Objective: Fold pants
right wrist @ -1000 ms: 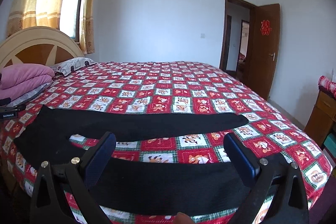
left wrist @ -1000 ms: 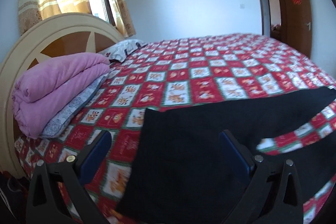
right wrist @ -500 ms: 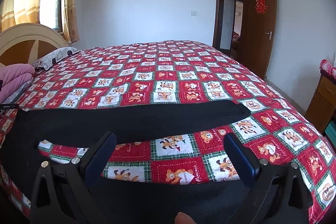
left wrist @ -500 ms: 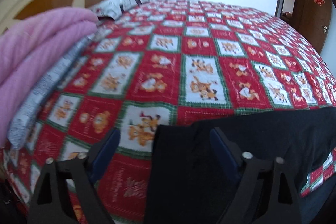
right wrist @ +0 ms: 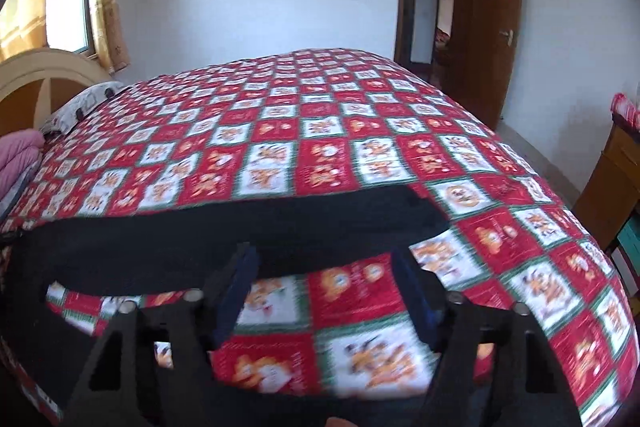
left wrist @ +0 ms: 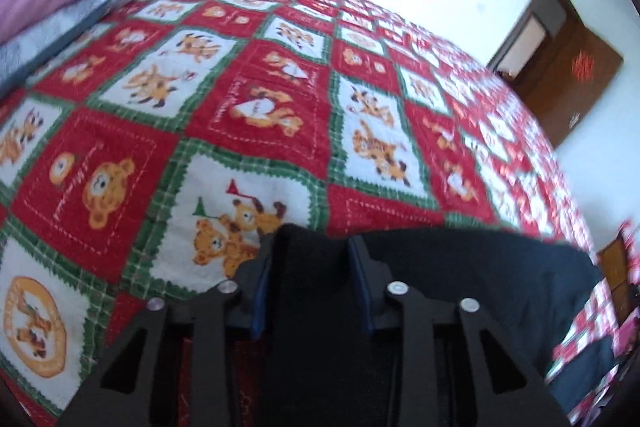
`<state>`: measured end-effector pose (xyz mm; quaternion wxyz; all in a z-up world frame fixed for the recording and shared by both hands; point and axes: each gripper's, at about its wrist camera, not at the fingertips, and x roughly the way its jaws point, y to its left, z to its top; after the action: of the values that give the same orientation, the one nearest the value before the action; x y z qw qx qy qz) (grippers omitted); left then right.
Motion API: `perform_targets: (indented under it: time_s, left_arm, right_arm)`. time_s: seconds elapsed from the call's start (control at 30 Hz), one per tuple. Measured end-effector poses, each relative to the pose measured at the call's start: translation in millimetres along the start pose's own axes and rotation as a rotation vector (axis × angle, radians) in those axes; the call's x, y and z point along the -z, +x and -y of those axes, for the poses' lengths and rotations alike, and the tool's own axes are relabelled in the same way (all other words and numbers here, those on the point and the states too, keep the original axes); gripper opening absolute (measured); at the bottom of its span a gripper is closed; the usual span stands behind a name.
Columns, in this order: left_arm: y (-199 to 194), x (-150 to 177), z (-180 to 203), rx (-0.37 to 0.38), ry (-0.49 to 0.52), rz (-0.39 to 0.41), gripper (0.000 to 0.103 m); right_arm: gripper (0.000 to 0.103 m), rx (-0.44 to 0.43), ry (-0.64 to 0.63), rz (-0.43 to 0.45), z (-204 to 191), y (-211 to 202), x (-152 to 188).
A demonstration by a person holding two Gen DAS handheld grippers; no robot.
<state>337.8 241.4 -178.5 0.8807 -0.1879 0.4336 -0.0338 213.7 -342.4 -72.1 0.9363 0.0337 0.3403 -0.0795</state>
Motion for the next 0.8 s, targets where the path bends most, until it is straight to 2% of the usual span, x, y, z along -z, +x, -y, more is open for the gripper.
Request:
perform_targets:
  time_s: [0.07, 0.1, 0.2, 0.27, 0.5, 0.63, 0.8]
  left_arm:
    - [1, 0, 8, -0.035, 0.035, 0.003, 0.031]
    - [2, 0, 15, -0.076, 0.072, 0.003, 0.031]
    - [8, -1, 31, -0.176, 0.163, 0.005, 0.031]
    - [11, -3, 33, -0.211, 0.196, 0.007, 0.031]
    - [13, -1, 35, -0.247, 0.224, 0.012, 0.031]
    - [15, -2, 35, -0.25, 0.229, 0.01, 0.031]
    - [17, -4, 35, -0.253, 0.229, 0.003, 0.032]
  right_arm:
    - [0.067, 0.027, 0.04, -0.013, 30, 13, -22]
    - [0.067, 0.039, 0.063, -0.025, 45, 23, -33]
    - [0.067, 0.053, 0.109, -0.082, 73, 57, -56]
    - [0.067, 0.078, 0.11, -0.119, 84, 85, -68]
    - [0.067, 0.026, 0.132, -0.251, 103, 182, -82]
    - [0.067, -0.051, 0.18, -0.328, 109, 222, -82]
    - [0.05, -0.114, 0.174, -0.411, 108, 245, -73]
